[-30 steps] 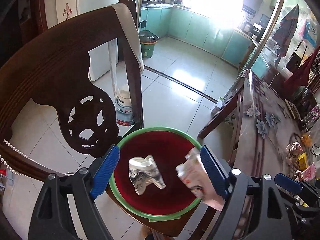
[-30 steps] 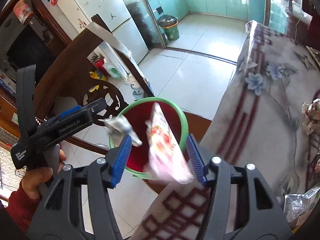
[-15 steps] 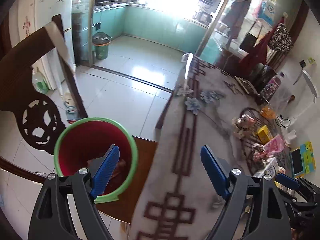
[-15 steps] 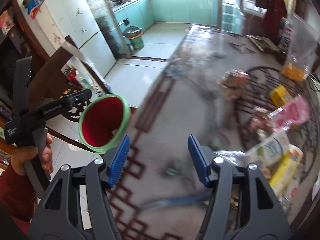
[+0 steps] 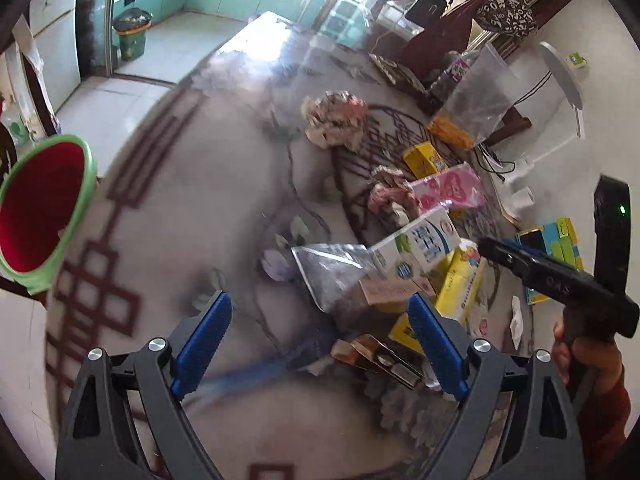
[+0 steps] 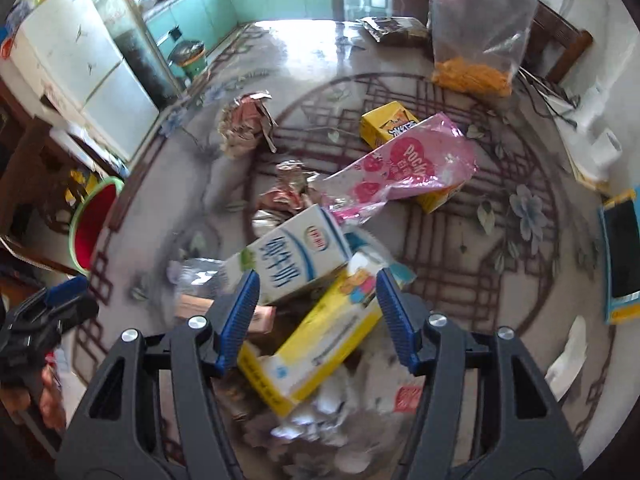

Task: Collect trash
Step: 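Reach both tools back to the trash pile on the table, then grasp the brown snack box with left tool while right tool grasps white milk carton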

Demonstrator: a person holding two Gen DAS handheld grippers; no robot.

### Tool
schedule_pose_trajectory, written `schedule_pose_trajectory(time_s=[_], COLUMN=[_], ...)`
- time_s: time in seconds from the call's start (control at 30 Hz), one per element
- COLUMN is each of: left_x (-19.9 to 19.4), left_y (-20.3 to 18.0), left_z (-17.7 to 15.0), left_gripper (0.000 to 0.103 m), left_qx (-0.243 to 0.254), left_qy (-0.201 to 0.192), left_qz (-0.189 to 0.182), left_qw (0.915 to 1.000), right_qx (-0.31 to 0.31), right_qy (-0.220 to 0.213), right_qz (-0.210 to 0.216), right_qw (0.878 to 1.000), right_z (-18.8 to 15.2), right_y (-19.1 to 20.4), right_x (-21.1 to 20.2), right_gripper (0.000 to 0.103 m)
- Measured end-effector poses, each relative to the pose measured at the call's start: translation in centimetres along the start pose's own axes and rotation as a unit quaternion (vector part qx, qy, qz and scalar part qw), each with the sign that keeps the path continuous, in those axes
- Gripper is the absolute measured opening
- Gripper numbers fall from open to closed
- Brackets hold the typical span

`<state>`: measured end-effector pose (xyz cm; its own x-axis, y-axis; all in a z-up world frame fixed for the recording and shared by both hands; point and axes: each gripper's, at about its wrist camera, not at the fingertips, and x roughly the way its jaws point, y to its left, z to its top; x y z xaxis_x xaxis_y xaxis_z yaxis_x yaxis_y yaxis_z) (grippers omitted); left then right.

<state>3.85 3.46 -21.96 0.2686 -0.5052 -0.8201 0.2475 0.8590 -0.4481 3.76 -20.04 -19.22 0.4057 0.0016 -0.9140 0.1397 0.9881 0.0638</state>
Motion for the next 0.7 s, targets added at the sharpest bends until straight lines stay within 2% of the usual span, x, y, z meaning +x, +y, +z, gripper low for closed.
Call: schedule_pose_trajectory(time_s=[0.03,0.1,0.17,0.23,0.3,0.37,0.4,0.43,0.47,0.5,0.53,0.6,0.7], left_x=[0.7,2.5,4.4,6.3,7.9,9.1,9.5,9.2,9.1,9.1,8.8,7.8,6.3], left_y=[-0.6,-2.0,-3.3,-4.1,-4.5,-4.3,-4.1,-4.0,-4.0,-3.8,-3.5,-3.0,-2.8], left_z=[-0.6,-2.1,-3.3,-4.1,-4.8,-5.6,-5.9,-6.1,-6.2,-6.2,-6.3,-6.1,-5.4], left_gripper=[0.086,0.086,0.086,0.086,0.082,0.062,0.059,0.052,0.039,0.035,0.022,0.016,0.016], left_qx=[-0.004,-0.007,-0.006,-0.012,-0.026,-0.044,-0.054,-0.057,-0.054,-0.055,-0.064,-0.073,-0.063], left_qy=[0.011,0.036,0.063,0.088,0.109,0.127,0.134,0.122,0.123,0.126,0.123,0.108,0.077], left_qz=[-0.006,-0.016,-0.017,-0.019,-0.020,-0.018,-0.020,-0.022,-0.020,-0.020,-0.021,-0.013,0.009], left_qw=[0.9999,0.9992,0.9978,0.9959,0.9935,0.9908,0.9893,0.9906,0.9908,0.9902,0.9901,0.9914,0.9950], right_qx=[-0.040,-0.140,-0.261,-0.334,-0.368,-0.390,-0.403,-0.416,-0.428,-0.441,-0.452,-0.469,-0.500], right_qy=[0.017,0.037,0.048,0.058,0.065,0.069,0.071,0.075,0.080,0.089,0.099,0.110,0.117], right_qz=[-0.004,-0.028,-0.063,-0.072,-0.063,-0.052,-0.046,-0.042,-0.037,-0.031,-0.024,-0.018,-0.022], right_qw=[0.999,0.989,0.962,0.938,0.925,0.917,0.911,0.906,0.899,0.893,0.886,0.876,0.858], right_z=[0.4,1.0,1.3,1.5,2.0,2.4,2.6,2.6,2.6,2.7,2.7,2.6,2.3], right_y=[0.2,1.1,2.4,3.1,3.4,3.7,3.8,4.2,4.4,4.5,4.5,5.1,5.9], right_x=[0.9,2.1,3.1,3.7,4.1,4.2,4.4,4.5,4.6,4.9,5.1,5.4,6.1], right_gripper=[0.059,0.059,0.059,0.058,0.058,0.059,0.058,0.058,0.059,0.059,0.059,0.060,0.060])
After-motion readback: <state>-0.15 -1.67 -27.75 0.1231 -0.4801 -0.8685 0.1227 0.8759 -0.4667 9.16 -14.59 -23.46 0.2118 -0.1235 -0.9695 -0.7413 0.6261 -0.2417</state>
